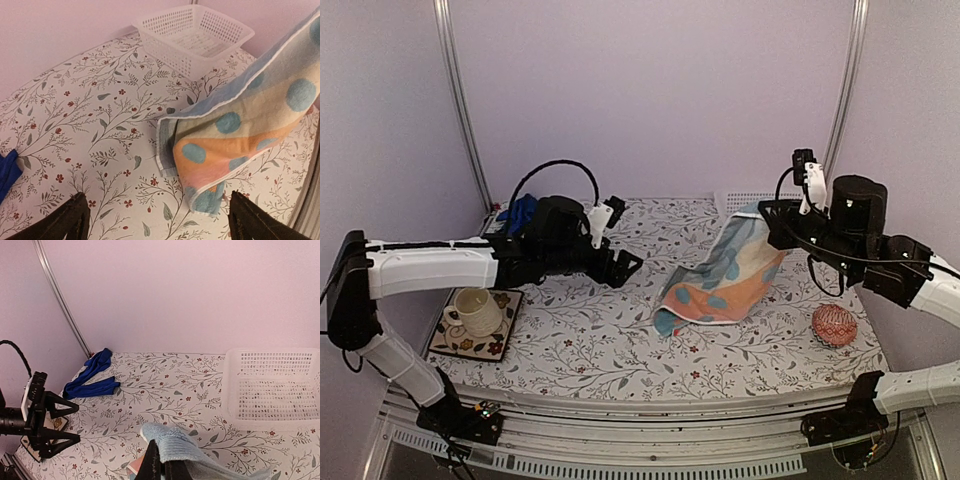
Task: Roll the towels
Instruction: Pass from the left arm to the right, then pick up the towel from the center of the board.
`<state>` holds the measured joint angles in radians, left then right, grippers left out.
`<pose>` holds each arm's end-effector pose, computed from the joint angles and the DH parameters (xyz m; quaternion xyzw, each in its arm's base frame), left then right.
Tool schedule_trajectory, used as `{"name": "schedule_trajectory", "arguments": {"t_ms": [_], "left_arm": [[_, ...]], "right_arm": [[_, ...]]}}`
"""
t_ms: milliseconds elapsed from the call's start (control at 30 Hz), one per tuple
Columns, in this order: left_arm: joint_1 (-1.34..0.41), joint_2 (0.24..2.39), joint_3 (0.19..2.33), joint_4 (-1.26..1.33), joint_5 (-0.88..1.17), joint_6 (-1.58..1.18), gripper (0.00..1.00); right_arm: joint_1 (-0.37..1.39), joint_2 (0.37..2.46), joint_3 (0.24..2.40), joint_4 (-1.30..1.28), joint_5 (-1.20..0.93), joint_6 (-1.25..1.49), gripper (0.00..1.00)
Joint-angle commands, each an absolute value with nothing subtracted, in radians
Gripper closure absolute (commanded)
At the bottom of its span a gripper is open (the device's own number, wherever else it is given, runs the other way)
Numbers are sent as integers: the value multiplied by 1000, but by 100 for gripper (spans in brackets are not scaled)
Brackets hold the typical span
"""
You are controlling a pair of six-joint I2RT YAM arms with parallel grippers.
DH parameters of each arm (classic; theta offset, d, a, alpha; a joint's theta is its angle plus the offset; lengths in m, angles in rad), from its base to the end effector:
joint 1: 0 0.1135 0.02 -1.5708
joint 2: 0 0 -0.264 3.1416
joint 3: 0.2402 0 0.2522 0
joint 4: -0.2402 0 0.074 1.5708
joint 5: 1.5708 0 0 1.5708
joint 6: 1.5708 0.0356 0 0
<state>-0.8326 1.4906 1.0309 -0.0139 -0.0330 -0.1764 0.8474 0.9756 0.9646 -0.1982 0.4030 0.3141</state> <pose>0.2314 -0.2526 0.2718 0.2668 0.8104 -0.2397 0.4633 0.1574 0.1572 0.3672 -0.0791 0.7676 0.2083 0.6009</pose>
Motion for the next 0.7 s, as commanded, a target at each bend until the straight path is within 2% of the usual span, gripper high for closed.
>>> {"name": "schedule_trajectory", "arguments": {"t_ms": [0,400,667], "left_arm": [[-828,1618,1042,54,-5,-58,3],[-837,1973,1248,109,133,-92,26],[-833,2100,1322,117,189,-117,33]], "right_arm": [[838,960,1006,-285,376,295,98],[835,867,1004,-370,405,293,98],[834,844,965,-373,445,289,98]]}}
